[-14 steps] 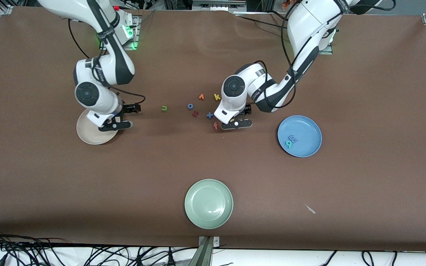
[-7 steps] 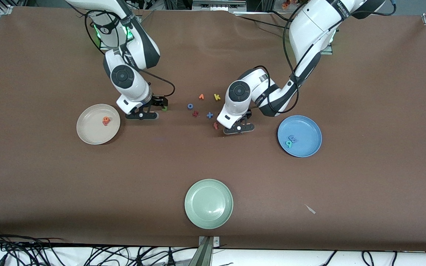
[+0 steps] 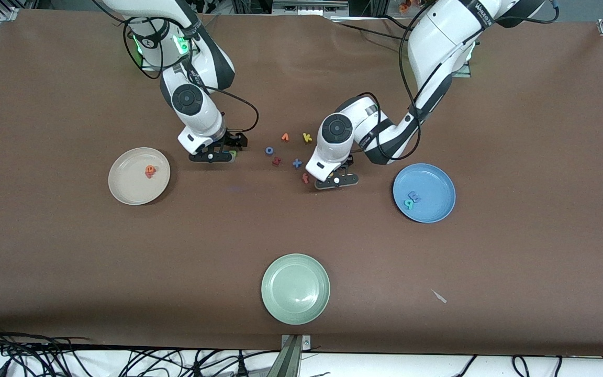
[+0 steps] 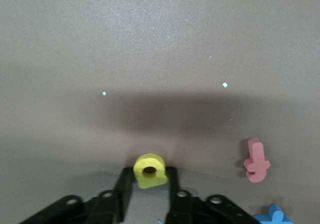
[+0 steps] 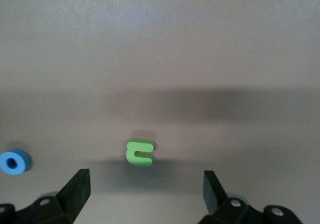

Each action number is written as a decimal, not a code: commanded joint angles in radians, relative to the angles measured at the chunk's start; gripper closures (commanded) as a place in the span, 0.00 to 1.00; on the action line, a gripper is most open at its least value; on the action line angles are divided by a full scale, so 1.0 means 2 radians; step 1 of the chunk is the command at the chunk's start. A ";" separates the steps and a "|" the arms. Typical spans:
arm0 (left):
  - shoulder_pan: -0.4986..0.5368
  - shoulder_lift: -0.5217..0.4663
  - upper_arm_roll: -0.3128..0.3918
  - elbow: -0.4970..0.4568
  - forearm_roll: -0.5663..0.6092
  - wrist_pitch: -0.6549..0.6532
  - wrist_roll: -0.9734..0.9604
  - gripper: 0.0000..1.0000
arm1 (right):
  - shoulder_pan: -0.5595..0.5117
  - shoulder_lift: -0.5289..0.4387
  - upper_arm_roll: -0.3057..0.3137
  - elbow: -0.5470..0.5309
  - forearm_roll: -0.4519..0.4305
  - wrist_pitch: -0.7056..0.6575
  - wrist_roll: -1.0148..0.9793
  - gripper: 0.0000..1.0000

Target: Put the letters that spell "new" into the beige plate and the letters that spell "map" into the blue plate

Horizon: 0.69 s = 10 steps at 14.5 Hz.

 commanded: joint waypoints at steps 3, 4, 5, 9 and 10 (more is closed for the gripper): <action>0.004 -0.004 0.000 0.002 0.001 -0.001 0.002 0.84 | 0.004 0.024 0.001 0.001 0.000 0.026 0.006 0.01; 0.005 -0.007 0.000 0.003 0.001 -0.003 0.003 0.84 | 0.004 0.029 0.001 0.002 0.000 0.027 0.006 0.02; 0.009 -0.014 0.000 0.003 0.001 -0.006 0.005 0.85 | 0.004 0.030 0.001 0.002 0.000 0.033 0.006 0.05; 0.058 -0.057 -0.007 0.004 0.000 -0.092 0.126 0.85 | 0.004 0.034 0.001 0.003 -0.001 0.036 0.004 0.22; 0.067 -0.069 -0.008 0.004 0.000 -0.115 0.162 0.84 | 0.004 0.034 0.001 0.003 0.000 0.036 0.004 0.24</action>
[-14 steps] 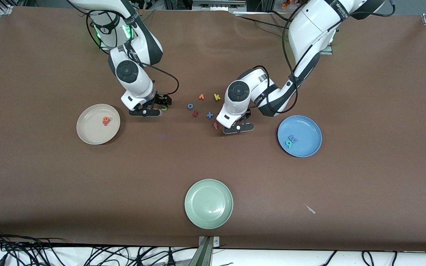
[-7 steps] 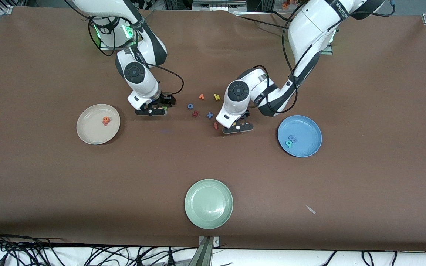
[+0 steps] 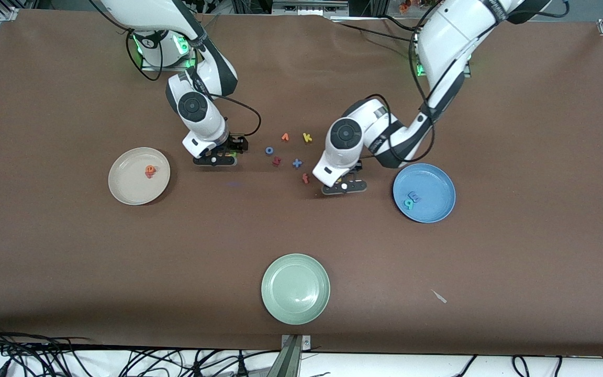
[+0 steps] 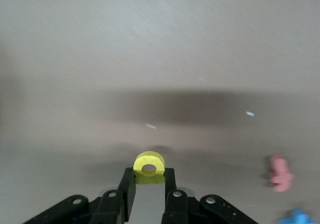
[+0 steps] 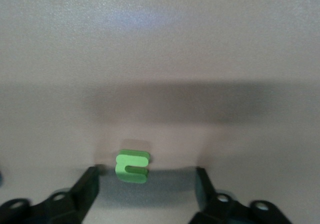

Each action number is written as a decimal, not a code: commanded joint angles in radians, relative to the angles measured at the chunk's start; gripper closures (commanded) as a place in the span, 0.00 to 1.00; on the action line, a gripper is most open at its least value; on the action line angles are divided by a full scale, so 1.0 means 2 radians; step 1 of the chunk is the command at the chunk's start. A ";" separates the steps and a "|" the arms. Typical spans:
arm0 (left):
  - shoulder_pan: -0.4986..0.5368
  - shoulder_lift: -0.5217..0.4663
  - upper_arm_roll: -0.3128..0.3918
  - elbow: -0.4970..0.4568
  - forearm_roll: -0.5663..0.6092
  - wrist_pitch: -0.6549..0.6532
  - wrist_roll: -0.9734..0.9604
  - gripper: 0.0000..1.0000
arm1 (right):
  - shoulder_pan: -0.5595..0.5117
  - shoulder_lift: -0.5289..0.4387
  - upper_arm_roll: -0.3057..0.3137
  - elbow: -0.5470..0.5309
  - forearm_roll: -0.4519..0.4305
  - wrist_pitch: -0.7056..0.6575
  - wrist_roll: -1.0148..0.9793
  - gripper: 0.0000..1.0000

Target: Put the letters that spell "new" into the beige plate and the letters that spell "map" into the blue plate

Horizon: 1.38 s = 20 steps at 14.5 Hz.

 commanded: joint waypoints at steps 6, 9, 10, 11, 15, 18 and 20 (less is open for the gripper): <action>0.109 -0.070 -0.005 -0.003 0.001 -0.116 0.293 0.83 | 0.003 0.002 0.000 0.003 0.000 0.018 0.006 0.35; 0.140 -0.073 -0.004 -0.008 0.002 -0.158 0.360 0.83 | 0.004 0.004 0.000 0.003 -0.001 0.018 0.006 0.39; 0.152 -0.069 -0.003 -0.012 0.004 -0.158 0.384 0.83 | 0.004 0.004 0.001 0.003 0.000 0.018 0.006 0.41; 0.168 -0.063 -0.003 -0.016 0.004 -0.158 0.404 0.83 | 0.005 0.004 0.001 0.003 -0.001 0.018 0.006 0.41; 0.188 -0.045 -0.003 -0.035 0.008 -0.156 0.433 0.66 | 0.007 0.004 0.001 0.003 0.000 0.018 0.007 0.46; 0.192 -0.042 -0.003 -0.031 0.008 -0.155 0.446 0.00 | 0.007 0.007 0.001 0.003 0.000 0.019 0.007 0.50; 0.188 -0.043 -0.004 -0.014 0.002 -0.160 0.461 0.00 | 0.008 0.008 0.001 0.003 -0.001 0.021 0.007 0.51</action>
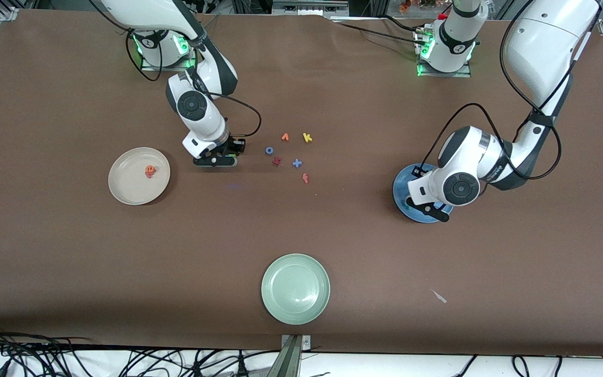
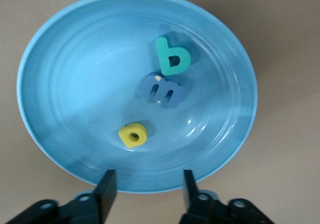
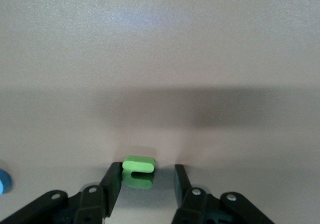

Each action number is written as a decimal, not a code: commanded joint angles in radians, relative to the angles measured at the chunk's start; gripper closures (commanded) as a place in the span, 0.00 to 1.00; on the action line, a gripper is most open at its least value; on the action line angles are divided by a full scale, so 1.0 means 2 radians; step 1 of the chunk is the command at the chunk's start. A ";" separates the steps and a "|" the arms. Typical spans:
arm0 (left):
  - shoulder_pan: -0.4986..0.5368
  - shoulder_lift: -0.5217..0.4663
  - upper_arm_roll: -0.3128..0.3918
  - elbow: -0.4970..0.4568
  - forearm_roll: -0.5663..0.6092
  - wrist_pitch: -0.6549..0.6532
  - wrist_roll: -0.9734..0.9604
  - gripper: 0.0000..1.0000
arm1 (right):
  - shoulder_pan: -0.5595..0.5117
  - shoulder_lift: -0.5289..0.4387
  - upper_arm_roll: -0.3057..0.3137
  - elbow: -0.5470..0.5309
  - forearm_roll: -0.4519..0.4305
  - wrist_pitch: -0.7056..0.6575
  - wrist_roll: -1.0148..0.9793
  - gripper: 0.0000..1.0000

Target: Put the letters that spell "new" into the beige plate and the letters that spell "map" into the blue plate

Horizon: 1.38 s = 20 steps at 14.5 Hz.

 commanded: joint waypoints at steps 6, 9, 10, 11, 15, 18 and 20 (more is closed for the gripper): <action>-0.008 -0.013 -0.035 0.150 0.000 -0.113 0.020 0.00 | 0.012 0.009 0.001 0.002 0.000 0.012 0.007 0.61; 0.000 -0.030 -0.048 0.201 0.001 -0.157 0.023 0.00 | 0.012 0.009 0.001 0.002 0.000 0.012 0.007 0.69; 0.000 -0.040 -0.048 0.220 0.001 -0.173 0.024 0.00 | 0.012 0.009 0.001 0.002 0.000 0.012 0.007 0.70; 0.000 -0.043 -0.047 0.240 0.001 -0.184 0.024 0.00 | 0.012 0.009 0.001 0.002 0.000 0.012 0.007 0.72; 0.008 -0.089 -0.006 0.257 -0.055 -0.184 0.026 0.00 | 0.012 0.007 0.001 0.006 0.000 0.009 0.002 0.81; -0.011 -0.145 0.069 0.228 -0.121 -0.182 0.024 0.00 | 0.012 -0.004 -0.003 0.028 0.000 -0.035 -0.006 0.81; -0.026 -0.184 0.108 0.193 -0.144 -0.167 0.017 0.00 | 0.011 -0.018 -0.017 0.052 -0.001 -0.094 -0.029 0.82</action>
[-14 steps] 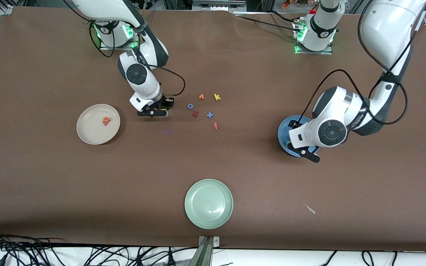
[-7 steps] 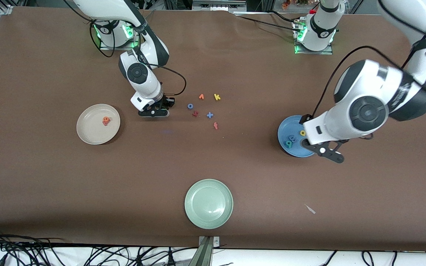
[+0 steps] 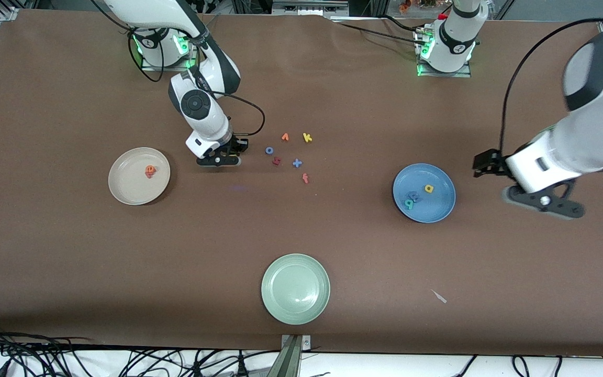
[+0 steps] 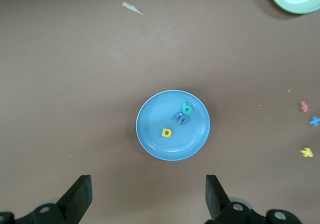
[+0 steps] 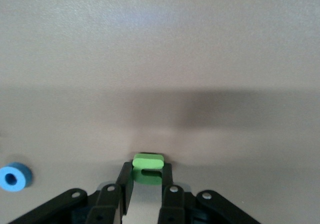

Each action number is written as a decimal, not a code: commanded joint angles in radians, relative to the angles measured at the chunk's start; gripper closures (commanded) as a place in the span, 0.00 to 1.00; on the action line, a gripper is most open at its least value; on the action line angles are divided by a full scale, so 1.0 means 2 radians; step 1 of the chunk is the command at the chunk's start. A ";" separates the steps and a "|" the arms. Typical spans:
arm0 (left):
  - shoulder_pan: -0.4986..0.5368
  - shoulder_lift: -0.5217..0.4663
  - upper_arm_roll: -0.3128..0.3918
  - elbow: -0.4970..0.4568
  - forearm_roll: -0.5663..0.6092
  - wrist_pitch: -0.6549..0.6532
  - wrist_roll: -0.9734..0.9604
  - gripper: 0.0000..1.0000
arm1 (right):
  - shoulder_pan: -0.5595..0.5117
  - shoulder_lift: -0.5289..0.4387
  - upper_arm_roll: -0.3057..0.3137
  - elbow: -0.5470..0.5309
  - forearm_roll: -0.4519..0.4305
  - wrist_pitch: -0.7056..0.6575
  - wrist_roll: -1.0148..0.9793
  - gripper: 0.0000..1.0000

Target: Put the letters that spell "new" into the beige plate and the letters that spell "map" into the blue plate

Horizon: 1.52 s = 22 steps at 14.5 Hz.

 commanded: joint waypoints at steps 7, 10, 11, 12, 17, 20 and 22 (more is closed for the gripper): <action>-0.070 -0.174 0.111 -0.212 -0.026 0.123 -0.051 0.00 | 0.002 -0.025 -0.158 0.066 -0.001 -0.159 -0.262 0.86; -0.069 -0.175 0.112 -0.211 -0.026 0.117 -0.053 0.00 | -0.020 -0.011 -0.181 0.066 -0.001 -0.158 -0.315 0.86; -0.065 -0.171 0.110 -0.202 -0.028 0.095 -0.052 0.00 | -0.032 -0.008 -0.181 0.066 -0.001 -0.158 -0.325 0.85; -0.064 -0.162 0.112 -0.190 -0.028 0.077 -0.050 0.00 | -0.037 -0.008 -0.181 0.066 -0.001 -0.158 -0.335 0.85; -0.064 -0.147 0.110 -0.171 -0.028 0.071 -0.052 0.00 | -0.050 0.000 -0.182 0.076 0.000 -0.159 -0.335 0.00; -0.065 -0.147 0.110 -0.172 -0.028 0.071 -0.052 0.00 | -0.046 -0.003 -0.180 0.121 0.002 -0.225 -0.335 0.00; -0.064 -0.147 0.110 -0.172 -0.028 0.071 -0.052 0.00 | -0.046 -0.002 -0.180 0.173 0.002 -0.304 -0.333 0.00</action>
